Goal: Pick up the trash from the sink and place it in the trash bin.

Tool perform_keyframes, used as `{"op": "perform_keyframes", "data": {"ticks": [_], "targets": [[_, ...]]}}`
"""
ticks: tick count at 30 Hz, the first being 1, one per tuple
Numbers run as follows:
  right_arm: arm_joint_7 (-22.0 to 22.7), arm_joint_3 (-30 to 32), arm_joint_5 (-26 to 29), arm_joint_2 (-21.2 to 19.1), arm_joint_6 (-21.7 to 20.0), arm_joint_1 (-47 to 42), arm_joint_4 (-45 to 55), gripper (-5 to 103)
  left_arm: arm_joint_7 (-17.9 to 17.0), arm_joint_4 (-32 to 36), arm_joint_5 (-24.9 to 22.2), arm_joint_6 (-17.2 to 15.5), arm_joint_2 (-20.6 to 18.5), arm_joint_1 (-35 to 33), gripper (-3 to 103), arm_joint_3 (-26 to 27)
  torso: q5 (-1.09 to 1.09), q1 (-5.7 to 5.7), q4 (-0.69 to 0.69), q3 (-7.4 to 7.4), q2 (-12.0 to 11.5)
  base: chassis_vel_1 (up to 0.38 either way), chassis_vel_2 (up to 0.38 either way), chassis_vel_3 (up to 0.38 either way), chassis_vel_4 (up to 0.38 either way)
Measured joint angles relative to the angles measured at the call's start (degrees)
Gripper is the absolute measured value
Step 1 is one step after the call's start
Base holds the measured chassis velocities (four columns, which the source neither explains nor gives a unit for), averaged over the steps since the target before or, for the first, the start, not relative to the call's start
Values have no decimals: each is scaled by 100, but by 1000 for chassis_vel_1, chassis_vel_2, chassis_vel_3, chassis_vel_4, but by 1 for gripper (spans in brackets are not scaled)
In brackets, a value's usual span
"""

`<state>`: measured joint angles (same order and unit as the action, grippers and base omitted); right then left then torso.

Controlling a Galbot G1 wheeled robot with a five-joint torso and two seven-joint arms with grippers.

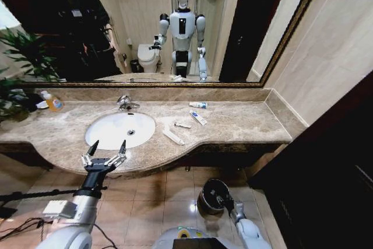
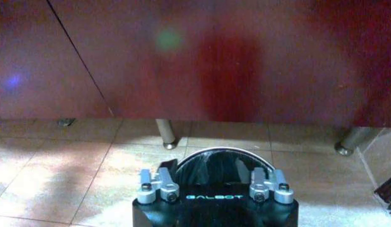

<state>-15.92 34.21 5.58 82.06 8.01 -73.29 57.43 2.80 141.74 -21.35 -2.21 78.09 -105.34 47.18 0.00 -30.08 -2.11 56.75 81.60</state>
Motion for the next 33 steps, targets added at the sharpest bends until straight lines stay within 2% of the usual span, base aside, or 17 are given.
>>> {"op": "perform_keyframes", "data": {"ticks": [1, 3, 4, 6, 7, 8, 10, 23, 27, 30, 31, 33], "targets": [[0, 0, 0, -3, 4, 0, -2, 67, 0, 0, 0, 0, 0, 0, 100, 0, 0, 0, 0, 0, 0, 0, 0, 0, 0], [0, 0, 0, -3, 6, 0, -4, 67, 0, 0, 0, 0, 0, 0, 100, 0, 0, 0, 0, 0, 0, 0, 0, 0, 0], [0, 0, 0, -3, 9, -3, -4, 78, 0, 0, 0, 0, 0, 0, 100, 0, 0, 0, 0, 0, 0, 0, 0, 0, 0], [0, 0, 0, -3, 11, -5, -4, 78, 0, 0, 0, 0, 0, 0, 100, 0, 0, 0, 0, 0, 0, 0, 0, 0, 0], [0, 0, 0, -2, 13, -9, -4, 89, 0, 0, 0, 0, 0, 0, 100, 0, 0, 0, 0, 0, 0, 0, 0, 0, 0], [0, 0, 0, 0, 13, -12, -4, 89, 0, 0, 0, 0, 0, 0, 100, 0, 0, 0, 0, 0, 0, 0, 0, 0, 0], [1, 2, 0, 7, 13, -18, 2, 97, 0, 0, 0, 0, 0, 0, 100, 0, 0, 0, 0, 0, 0, 0, 0, 0, 0], [-2, -22, 40, -63, 55, -223, 279, 100, 0, 0, 0, 0, 0, 0, 100, 0, 0, 0, 0, 0, 0, 0, 0, 0, 0], [-6, -79, 416, -253, 62, -573, 953, 100, 0, 0, 0, 0, 0, 0, 100, 0, 0, 0, 0, 0, 0, 0, 0, 0, 0], [3, -97, 881, -443, -26, -891, 1673, 100, 0, 0, 0, 0, 0, 0, 100, 0, 1, 0, 0, 0, 0, 0, 0, 0, 0], [32, -91, 1158, -589, -93, -1103, 2188, 100, 0, 0, 0, 0, 0, 0, 100, 0, 0, 0, 1, 0, 0, 0, 0, 0, 0], [57, -73, 1282, -676, -125, -1218, 2494, 100, 0, 0, 0, 0, 0, 0, 100, 0, 0, 0, 0, 0, 0, 0, 0, 0, 0]]}}
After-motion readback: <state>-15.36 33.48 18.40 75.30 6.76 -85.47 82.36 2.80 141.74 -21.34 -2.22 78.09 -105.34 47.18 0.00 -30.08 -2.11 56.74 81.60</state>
